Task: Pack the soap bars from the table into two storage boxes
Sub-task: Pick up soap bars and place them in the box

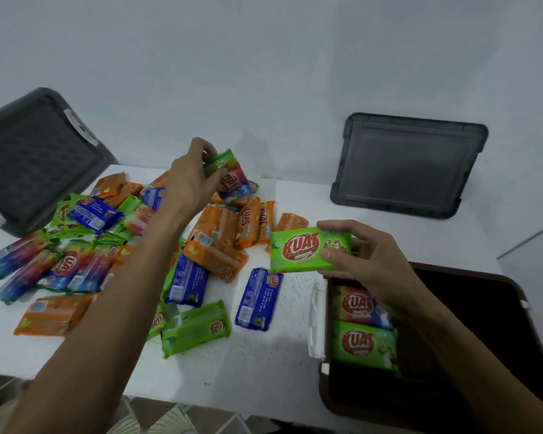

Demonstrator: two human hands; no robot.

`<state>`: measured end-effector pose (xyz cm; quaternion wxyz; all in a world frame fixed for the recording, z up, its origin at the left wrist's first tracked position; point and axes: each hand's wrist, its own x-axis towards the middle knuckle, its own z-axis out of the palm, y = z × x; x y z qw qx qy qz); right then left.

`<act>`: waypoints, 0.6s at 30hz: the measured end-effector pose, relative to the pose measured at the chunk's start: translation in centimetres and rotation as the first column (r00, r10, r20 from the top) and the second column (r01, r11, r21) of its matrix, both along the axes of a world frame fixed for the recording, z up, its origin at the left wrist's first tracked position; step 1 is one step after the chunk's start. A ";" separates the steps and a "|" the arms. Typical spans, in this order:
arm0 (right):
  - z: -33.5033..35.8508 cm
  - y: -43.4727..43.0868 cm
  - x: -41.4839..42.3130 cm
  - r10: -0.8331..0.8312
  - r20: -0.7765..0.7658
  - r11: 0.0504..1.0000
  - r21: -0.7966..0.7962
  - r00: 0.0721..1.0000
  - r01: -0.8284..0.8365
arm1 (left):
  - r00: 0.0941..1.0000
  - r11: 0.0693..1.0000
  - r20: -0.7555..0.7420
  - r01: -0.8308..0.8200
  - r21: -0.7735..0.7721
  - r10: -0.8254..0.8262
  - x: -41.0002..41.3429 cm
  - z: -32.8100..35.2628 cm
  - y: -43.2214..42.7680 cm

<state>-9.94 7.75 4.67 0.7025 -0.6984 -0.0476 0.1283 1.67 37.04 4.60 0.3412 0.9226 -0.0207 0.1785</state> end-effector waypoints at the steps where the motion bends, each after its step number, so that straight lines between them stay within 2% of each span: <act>1: 0.1 -0.9 -0.5 -0.003 -0.002 1.000 0.003 1.000 0.003 | 1.000 0.998 0.006 0.028 -0.054 -0.028 -0.6 0.3 -1.2; 5: 0.3 -4.6 -2.5 -0.035 0.012 0.999 0.000 0.999 0.035 | 0.988 0.948 -0.036 0.135 -0.287 -0.151 -3.1 0.9 -5.6; 10: -0.4 -8.7 -4.7 -0.036 -0.005 0.997 -0.068 0.999 0.036 | 0.959 0.803 -0.109 0.155 -0.576 -0.263 -4.9 0.6 -9.9; 15: -2.5 -10.4 -6.6 0.025 -0.052 0.972 -0.234 0.998 -0.036 | 0.923 0.708 -0.163 0.145 -0.691 -0.348 -6.6 -0.2 -12.7; 18: -4.2 -10.5 -7.3 0.060 -0.153 0.970 -0.223 0.986 -0.094 | 0.915 0.673 -0.191 0.108 -0.731 -0.355 -7.7 -1.1 -13.8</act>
